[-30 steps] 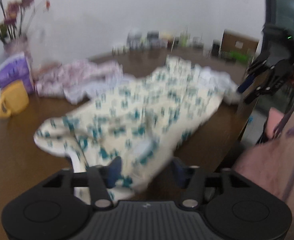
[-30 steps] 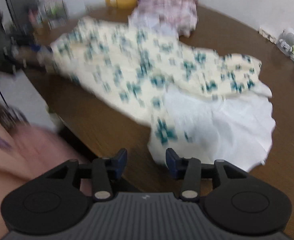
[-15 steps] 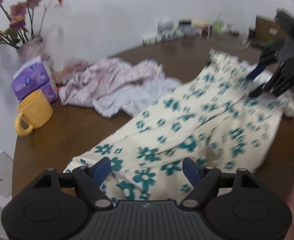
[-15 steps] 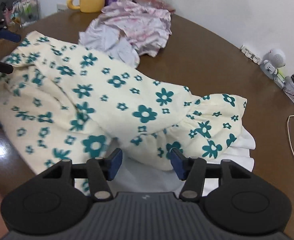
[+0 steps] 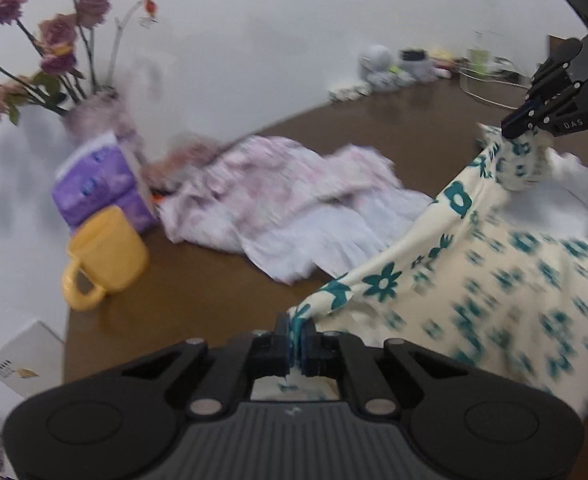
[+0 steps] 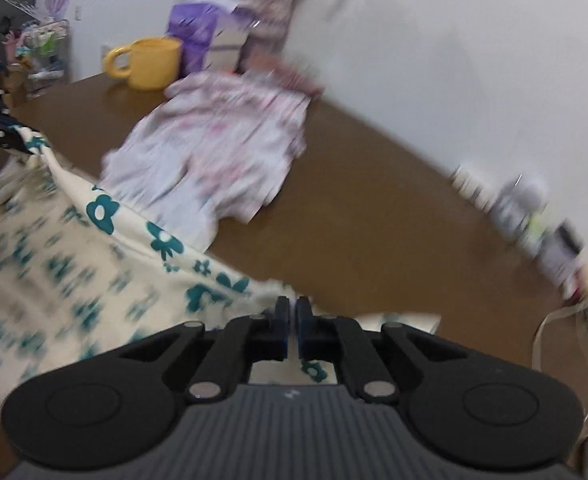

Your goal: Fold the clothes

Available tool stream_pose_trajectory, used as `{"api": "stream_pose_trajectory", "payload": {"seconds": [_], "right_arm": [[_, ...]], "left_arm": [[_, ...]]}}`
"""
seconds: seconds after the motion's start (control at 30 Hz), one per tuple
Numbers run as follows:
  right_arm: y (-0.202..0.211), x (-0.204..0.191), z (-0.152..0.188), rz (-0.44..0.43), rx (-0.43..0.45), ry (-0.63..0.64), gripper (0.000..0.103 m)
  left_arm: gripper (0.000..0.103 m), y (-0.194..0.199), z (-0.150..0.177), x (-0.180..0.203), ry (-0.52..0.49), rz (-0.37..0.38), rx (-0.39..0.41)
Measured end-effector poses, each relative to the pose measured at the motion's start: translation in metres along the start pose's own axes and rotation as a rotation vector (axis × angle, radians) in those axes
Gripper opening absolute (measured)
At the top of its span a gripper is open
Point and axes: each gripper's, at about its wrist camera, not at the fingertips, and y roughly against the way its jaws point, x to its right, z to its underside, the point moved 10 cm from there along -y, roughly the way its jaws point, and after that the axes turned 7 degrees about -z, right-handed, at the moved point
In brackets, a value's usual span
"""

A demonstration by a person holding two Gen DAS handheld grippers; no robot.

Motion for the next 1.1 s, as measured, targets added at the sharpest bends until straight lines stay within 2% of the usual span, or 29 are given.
{"api": "stream_pose_trajectory", "payload": {"seconds": [0.13,0.27,0.3,0.33,0.37,0.4,0.43,0.5,0.57,0.63,0.7,0.73,0.77,0.8,0.83,0.87,0.9,1.1], "right_arm": [[-0.031,0.015,-0.037,0.088,0.037,0.025,0.003],[-0.056,0.025,-0.048,0.059,0.034,-0.052,0.005],[-0.062,0.027,-0.050,0.048,0.033,-0.074,0.009],[-0.062,0.030,-0.047,0.004,0.029,-0.121,0.027],[-0.059,0.033,-0.042,-0.039,0.024,-0.169,0.052],[-0.055,0.035,-0.035,-0.073,0.022,-0.195,0.058],[-0.051,0.037,-0.028,-0.104,0.018,-0.219,0.060],[-0.045,0.045,-0.006,-0.119,-0.015,-0.247,0.061],[-0.046,0.052,0.013,-0.153,-0.064,-0.285,0.068],[-0.054,0.054,0.031,-0.186,-0.114,-0.310,0.075],[-0.062,0.051,0.041,-0.220,-0.139,-0.326,0.074],[-0.065,0.048,0.042,-0.238,-0.144,-0.333,0.062],[-0.068,0.044,0.044,-0.257,-0.147,-0.337,0.033],[-0.067,0.040,0.039,-0.270,-0.135,-0.322,0.021],[-0.064,0.037,0.033,-0.265,-0.120,-0.301,0.016],[-0.060,0.035,0.027,-0.260,-0.105,-0.279,0.013],[-0.056,0.033,0.020,-0.253,-0.088,-0.257,0.012],[-0.056,0.056,-0.036,-0.066,0.028,-0.145,0.010]], "left_arm": [[0.003,-0.018,-0.023,-0.017,0.031,-0.063,0.023],[0.004,-0.048,-0.026,-0.021,0.072,-0.065,-0.016],[0.005,-0.054,-0.024,-0.023,0.094,-0.055,-0.026],[0.007,-0.058,-0.022,-0.025,0.122,-0.038,-0.040],[0.014,-0.060,-0.018,-0.028,0.145,-0.028,-0.050],[0.020,-0.060,-0.015,-0.032,0.172,-0.015,-0.053],[0.025,-0.060,-0.012,-0.036,0.200,-0.001,-0.055],[0.049,-0.057,-0.008,-0.043,0.259,0.036,-0.051],[0.063,-0.056,-0.004,-0.050,0.303,0.077,-0.051],[0.069,-0.059,0.001,-0.051,0.314,0.116,-0.068],[0.069,-0.064,0.005,-0.050,0.317,0.123,-0.086],[0.068,-0.066,0.007,-0.050,0.320,0.123,-0.093],[0.064,-0.067,0.008,-0.049,0.323,0.126,-0.092],[0.054,-0.068,0.008,-0.047,0.324,0.134,-0.087],[0.036,-0.067,0.008,-0.045,0.328,0.148,-0.087],[0.019,-0.067,0.009,-0.044,0.330,0.161,-0.086],[0.016,-0.067,0.009,-0.043,0.326,0.154,-0.084],[0.013,-0.067,0.013,-0.047,0.352,0.117,-0.084]]}}
